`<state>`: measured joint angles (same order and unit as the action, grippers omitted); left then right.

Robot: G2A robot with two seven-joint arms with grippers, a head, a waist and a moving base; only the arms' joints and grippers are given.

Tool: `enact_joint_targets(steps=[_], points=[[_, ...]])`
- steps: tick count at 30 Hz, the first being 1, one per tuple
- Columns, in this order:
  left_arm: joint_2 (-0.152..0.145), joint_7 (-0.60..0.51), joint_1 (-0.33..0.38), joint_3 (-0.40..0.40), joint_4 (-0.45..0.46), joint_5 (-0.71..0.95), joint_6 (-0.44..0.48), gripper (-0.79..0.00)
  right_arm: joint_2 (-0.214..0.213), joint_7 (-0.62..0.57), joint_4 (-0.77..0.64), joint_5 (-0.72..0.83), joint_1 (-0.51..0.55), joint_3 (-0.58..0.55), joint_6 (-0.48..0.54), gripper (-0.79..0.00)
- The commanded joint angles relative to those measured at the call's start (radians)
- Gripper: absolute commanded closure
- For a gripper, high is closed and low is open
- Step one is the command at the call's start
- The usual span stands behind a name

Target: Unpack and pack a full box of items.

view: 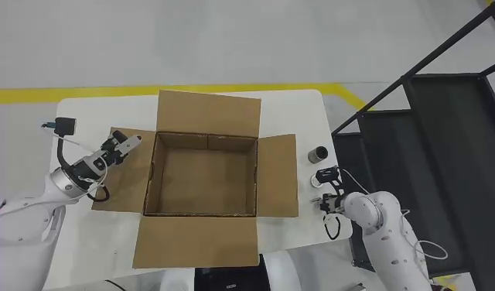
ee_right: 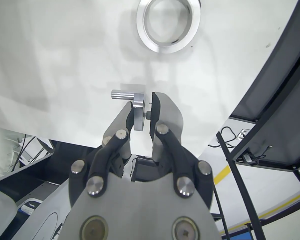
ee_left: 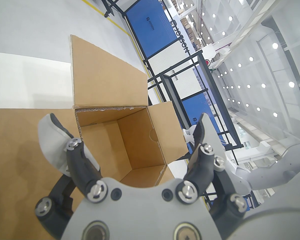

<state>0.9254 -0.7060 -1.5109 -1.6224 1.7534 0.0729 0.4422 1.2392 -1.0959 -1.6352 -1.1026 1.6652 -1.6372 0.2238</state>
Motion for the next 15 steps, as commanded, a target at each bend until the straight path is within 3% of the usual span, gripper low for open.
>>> enact_joint_targets(steps=[1, 2, 3, 4, 15], points=[[0.0, 0.0, 0.0, 0.0, 0.0, 0.0, 0.0, -0.785, -0.001, 0.004, 0.004, -0.001, 0.0, 0.003, -0.003, 0.0], [0.0, 0.0, 0.0, 0.0, 0.0, 0.0, 0.0, -0.785, -0.002, 0.002, 0.007, -0.001, 0.0, 0.005, -0.003, -0.049], [0.0, 0.0, 0.0, 0.0, 0.0, 0.0, 0.0, -0.785, -0.003, 0.001, 0.008, 0.0, -0.001, 0.007, -0.004, -0.246], [0.0, 0.0, 0.0, 0.0, 0.0, 0.0, 0.0, -0.785, -0.004, 0.0, 0.008, 0.001, -0.002, 0.01, -0.004, -0.785], [0.0, 0.0, 0.0, 0.0, 0.0, 0.0, 0.0, -0.785, -0.015, -0.017, -0.032, 0.047, -0.001, 0.001, 0.005, -0.785]])
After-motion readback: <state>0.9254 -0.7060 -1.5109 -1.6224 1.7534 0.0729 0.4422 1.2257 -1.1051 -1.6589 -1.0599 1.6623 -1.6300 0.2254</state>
